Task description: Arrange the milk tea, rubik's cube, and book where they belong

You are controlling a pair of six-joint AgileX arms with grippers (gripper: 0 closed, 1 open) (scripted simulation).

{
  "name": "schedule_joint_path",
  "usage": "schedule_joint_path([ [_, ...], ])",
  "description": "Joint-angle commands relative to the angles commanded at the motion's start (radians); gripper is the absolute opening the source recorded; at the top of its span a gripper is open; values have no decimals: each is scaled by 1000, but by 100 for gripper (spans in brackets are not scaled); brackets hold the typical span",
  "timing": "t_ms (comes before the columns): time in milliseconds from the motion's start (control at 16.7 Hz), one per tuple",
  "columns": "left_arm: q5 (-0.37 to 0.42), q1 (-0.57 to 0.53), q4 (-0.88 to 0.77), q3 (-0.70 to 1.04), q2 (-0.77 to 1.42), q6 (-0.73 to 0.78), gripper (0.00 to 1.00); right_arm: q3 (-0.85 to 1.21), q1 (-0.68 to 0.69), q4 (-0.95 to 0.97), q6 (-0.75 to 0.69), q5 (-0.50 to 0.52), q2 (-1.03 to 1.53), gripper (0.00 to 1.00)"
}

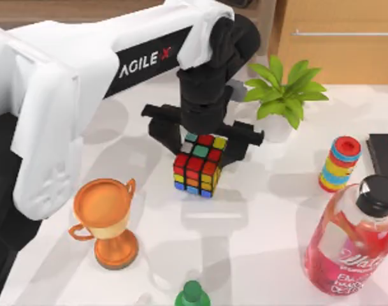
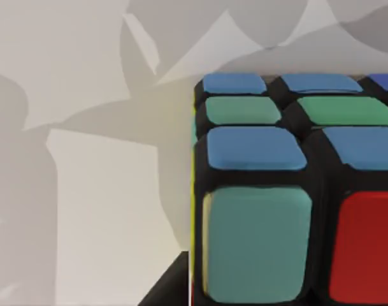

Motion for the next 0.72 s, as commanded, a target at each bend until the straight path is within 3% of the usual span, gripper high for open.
schedule_joint_path([
  [360,0,1,-4,4,0,2,0,0,0,0,0,0,0,100],
  [720,0,1,-109,101,-9,1,0,0,0,0,0,0,0,100],
])
